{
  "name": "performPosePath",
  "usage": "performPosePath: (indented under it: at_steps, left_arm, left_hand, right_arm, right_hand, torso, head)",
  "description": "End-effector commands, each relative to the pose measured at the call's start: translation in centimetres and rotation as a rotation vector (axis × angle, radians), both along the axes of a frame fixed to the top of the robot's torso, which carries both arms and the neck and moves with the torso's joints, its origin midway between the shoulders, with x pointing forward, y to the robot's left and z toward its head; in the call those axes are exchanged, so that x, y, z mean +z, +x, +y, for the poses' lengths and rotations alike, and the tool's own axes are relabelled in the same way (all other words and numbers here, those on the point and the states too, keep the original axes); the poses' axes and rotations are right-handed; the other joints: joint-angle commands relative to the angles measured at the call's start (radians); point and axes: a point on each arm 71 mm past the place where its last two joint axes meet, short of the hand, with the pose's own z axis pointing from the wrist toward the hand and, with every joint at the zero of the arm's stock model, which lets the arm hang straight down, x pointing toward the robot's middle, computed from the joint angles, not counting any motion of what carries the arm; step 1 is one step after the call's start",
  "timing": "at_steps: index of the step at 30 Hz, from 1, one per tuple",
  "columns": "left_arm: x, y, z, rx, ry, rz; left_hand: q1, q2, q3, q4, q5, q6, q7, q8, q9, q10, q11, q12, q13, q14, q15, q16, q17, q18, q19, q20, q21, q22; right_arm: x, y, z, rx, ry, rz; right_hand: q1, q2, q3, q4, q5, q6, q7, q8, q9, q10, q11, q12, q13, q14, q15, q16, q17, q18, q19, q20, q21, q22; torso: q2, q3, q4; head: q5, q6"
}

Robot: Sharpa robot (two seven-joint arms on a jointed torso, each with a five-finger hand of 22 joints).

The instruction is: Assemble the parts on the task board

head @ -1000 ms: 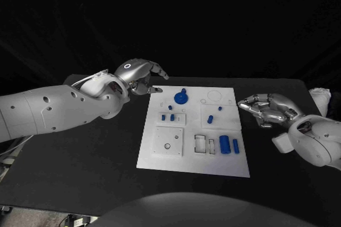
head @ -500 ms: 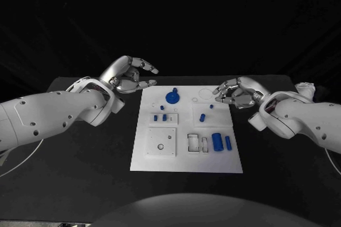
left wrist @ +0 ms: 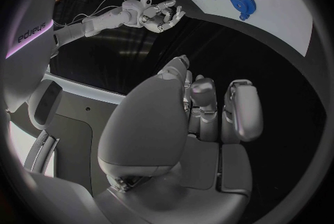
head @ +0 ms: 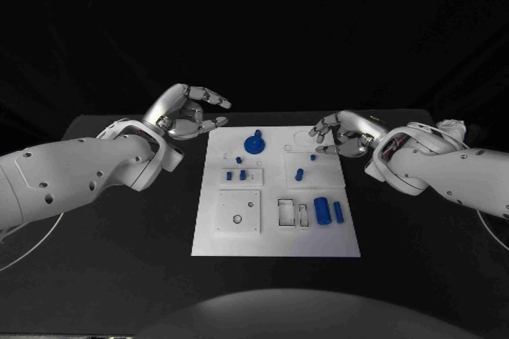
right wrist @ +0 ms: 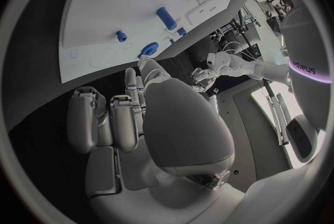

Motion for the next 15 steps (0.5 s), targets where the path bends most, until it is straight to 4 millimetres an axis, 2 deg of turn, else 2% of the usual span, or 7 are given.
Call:
performPosePath:
  at_steps: [1,3,5,7,10,13,15]
  left_arm:
    - [0.0,0.0,-0.5,-0.023,-0.011,0.011]
    - [-0.1,0.0,-0.6,-0.026,-0.005,0.013]
    - [-0.1,0.0,-0.7,-0.029,0.003,0.014]
    - [-0.1,0.0,-0.8,-0.031,0.012,0.014]
    - [-0.2,0.1,-1.0,-0.034,0.027,0.015]
    - [-0.3,0.2,-1.2,-0.035,0.031,0.020]
    - [-0.3,0.2,-1.4,-0.036,0.034,0.024]
  left_hand:
    - [0.012,0.003,0.009,0.000,0.008,-0.003,0.004,-0.005,-0.002,0.001,0.006,-0.004,-0.004,-0.004,0.001,0.005,-0.002,0.001,0.005,0.000,-0.003,0.190]
    - [0.016,0.004,0.012,0.000,0.012,-0.003,0.005,-0.006,-0.004,0.001,0.007,-0.004,-0.006,-0.005,0.001,0.006,-0.002,0.001,0.005,0.000,-0.004,0.190]
    - [0.024,0.003,0.017,-0.001,0.015,-0.002,0.006,-0.006,-0.005,0.001,0.007,-0.004,-0.010,-0.005,0.002,0.006,-0.003,0.001,0.005,0.001,-0.004,0.190]
    - [0.040,0.000,0.025,-0.002,0.016,-0.001,0.006,-0.006,-0.007,0.003,0.008,-0.004,-0.016,-0.007,0.002,0.007,-0.004,0.001,0.004,0.001,-0.004,0.190]
    - [0.051,-0.003,0.030,-0.002,0.014,0.001,0.006,-0.006,-0.009,0.005,0.007,-0.003,-0.021,-0.008,0.002,0.007,-0.005,0.001,0.003,0.001,-0.005,0.189]
    - [0.055,-0.004,0.032,-0.002,0.013,0.001,0.006,-0.006,-0.010,0.006,0.007,-0.003,-0.023,-0.008,0.002,0.007,-0.005,0.002,0.003,0.001,-0.005,0.189]
    - [0.057,-0.004,0.034,-0.002,0.012,0.002,0.006,-0.006,-0.010,0.007,0.007,-0.002,-0.024,-0.008,0.002,0.009,-0.003,0.001,0.004,0.001,-0.002,0.190]
  right_arm:
    - [0.4,0.2,0.3,0.017,-0.126,-0.110]
    - [0.5,0.4,0.5,0.038,-0.165,-0.114]
    - [0.6,0.5,0.8,0.062,-0.197,-0.114]
    - [0.8,0.5,1.1,0.089,-0.225,-0.107]
    - [1.3,0.7,1.7,0.134,-0.284,-0.095]
    - [1.5,0.8,2.1,0.169,-0.323,-0.084]
    - [1.5,0.7,2.3,0.192,-0.348,-0.077]
  right_hand:
    - [-0.020,-0.004,-0.001,0.011,-0.012,0.009,-0.003,-0.012,-0.002,0.005,-0.001,-0.008,-0.009,0.026,0.009,0.005,0.017,-0.014,0.007,0.002,0.005,0.191]
    - [-0.031,-0.009,-0.002,0.016,-0.015,0.013,-0.005,-0.019,-0.002,-0.002,0.000,-0.013,-0.016,0.023,0.009,0.002,0.008,-0.013,0.003,0.002,-0.002,0.188]
    - [-0.028,-0.013,0.006,0.015,0.024,0.021,-0.007,-0.027,-0.002,-0.011,0.000,-0.020,-0.025,0.019,0.006,-0.001,0.000,-0.011,-0.001,0.001,-0.008,0.186]
    - [-0.022,-0.023,0.027,0.013,0.151,0.044,-0.009,-0.031,0.002,-0.022,-0.001,-0.032,-0.039,0.014,-0.003,-0.004,-0.006,-0.010,-0.006,-0.006,-0.013,0.185]
    - [-0.035,-0.046,0.055,0.019,0.265,0.054,-0.015,-0.045,0.007,-0.046,0.001,-0.048,-0.055,0.006,-0.012,-0.009,-0.019,-0.007,-0.016,-0.015,-0.025,0.181]
    - [-0.044,-0.054,0.067,0.021,0.271,0.050,-0.023,-0.056,0.009,-0.051,-0.005,-0.049,-0.059,0.006,-0.018,-0.005,-0.015,-0.008,-0.014,-0.019,-0.020,0.183]
    - [-0.049,-0.058,0.074,0.021,0.252,0.050,-0.030,-0.061,0.011,-0.045,-0.007,-0.044,-0.060,0.009,-0.020,-0.002,-0.010,-0.010,-0.010,-0.022,-0.014,0.185]
  torso:
    - [-0.001,-0.0009,0.0028]
    - [-0.001,-0.0004,0.0027]
    - [-0.001,-0.0008,0.0017]
    - [-0.002,-0.0011,0.0017]
    - [-0.002,-0.0018,0.0037]
    - [-0.001,-0.0028,0.0026]
    - [-0.001,-0.0033,0.0040]
  head:
    - [-0.004,0.000]
    - [-0.004,0.000]
    - [-0.002,0.000]
    - [-0.001,0.000]
    - [-0.002,0.000]
    - [-0.004,0.000]
    - [-0.004,0.000]
